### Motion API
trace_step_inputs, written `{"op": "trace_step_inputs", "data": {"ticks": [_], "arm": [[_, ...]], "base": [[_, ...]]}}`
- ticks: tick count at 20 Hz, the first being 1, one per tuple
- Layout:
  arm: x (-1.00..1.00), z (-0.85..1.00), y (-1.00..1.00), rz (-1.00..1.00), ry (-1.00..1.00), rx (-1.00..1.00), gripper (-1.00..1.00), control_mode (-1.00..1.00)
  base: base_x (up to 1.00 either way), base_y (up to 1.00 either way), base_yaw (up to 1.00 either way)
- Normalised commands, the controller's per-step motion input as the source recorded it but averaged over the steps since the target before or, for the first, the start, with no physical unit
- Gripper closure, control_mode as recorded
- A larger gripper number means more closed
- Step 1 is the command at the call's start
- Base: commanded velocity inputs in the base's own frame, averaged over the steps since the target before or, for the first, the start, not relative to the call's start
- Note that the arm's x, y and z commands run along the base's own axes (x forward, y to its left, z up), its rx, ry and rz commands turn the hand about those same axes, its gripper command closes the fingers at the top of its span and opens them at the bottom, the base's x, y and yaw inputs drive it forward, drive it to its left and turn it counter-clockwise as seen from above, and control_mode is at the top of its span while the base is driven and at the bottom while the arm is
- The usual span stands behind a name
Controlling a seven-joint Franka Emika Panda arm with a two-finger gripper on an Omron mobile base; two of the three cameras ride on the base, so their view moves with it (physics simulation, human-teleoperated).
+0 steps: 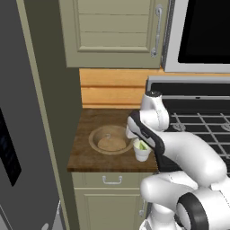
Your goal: Grab a lemon wedge from the fridge and one ice cube from the ice bowl, and put them in the glass of lemonade.
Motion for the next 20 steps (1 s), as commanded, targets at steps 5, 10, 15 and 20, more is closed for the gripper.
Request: {"op": "trace_step_inputs", "data": {"ticks": [5, 10, 15, 20], "arm": [[0.03, -0.01, 0.00, 0.00, 0.01, 0.00, 1.00, -1.00], [-0.01, -0.13, -0.02, 0.00, 0.00, 0.00, 1.00, -1.00], [0.00, -0.11, 0.00, 0.00, 0.00, 0.00, 1.00, -1.00], [0.00, -0.14, 0.00, 0.00, 0.00, 0.00, 1.00, -1.00]], "base": [[0.00, 0.00, 0.00], [0.00, 0.00, 0.00], [0.00, 0.00, 0.00], [0.00, 0.00, 0.00]]}}
